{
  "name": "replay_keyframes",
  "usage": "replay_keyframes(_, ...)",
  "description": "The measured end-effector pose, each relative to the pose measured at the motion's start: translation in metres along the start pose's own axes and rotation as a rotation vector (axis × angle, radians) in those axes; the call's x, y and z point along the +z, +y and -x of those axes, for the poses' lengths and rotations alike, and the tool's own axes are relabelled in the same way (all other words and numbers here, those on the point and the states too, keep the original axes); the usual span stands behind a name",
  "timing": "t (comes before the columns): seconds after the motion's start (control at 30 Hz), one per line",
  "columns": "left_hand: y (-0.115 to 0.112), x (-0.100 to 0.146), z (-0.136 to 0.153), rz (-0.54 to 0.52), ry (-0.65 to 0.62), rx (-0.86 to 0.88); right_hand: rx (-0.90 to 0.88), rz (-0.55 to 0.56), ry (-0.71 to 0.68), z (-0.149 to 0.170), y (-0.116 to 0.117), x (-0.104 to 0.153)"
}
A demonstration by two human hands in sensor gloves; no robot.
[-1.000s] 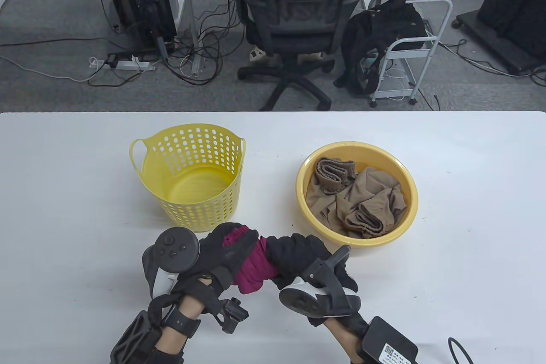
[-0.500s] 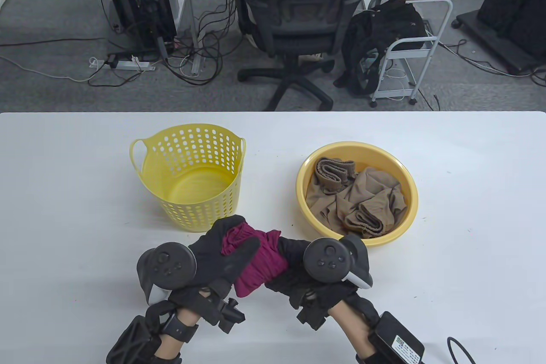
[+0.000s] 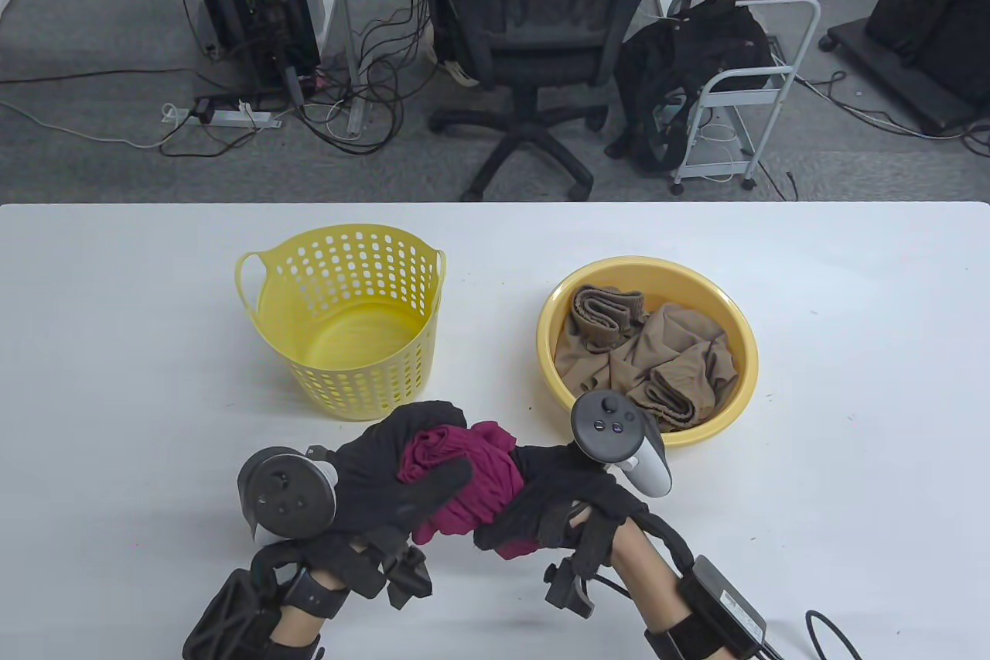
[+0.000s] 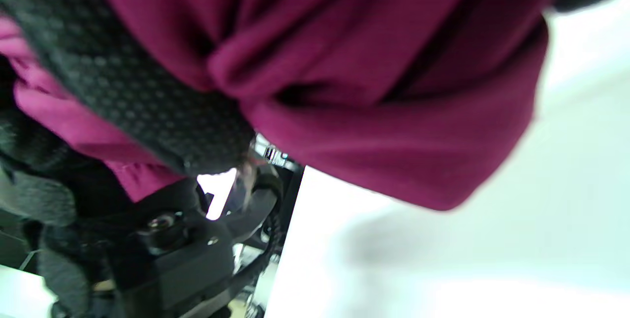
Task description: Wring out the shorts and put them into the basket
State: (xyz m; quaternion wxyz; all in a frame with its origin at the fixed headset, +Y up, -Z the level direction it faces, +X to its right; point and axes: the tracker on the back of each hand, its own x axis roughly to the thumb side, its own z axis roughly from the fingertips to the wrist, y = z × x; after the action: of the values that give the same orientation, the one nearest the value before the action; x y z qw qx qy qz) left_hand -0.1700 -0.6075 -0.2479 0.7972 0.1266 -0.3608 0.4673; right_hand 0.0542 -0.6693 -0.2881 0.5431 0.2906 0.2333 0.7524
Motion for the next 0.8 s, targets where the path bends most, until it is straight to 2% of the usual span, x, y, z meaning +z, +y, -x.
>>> replay_keyframes(0.27, 0.0, 0.0, -0.001, 0.016, -0.015, 0.005, -0.028, -0.031, -0.008, 0.001, 0.001, 0.0)
replay_keyframes(0.8, 0.0, 0.001, -0.004, 0.026, -0.016, -0.035, -0.001, -0.005, -0.011, 0.001, 0.0, 0.009)
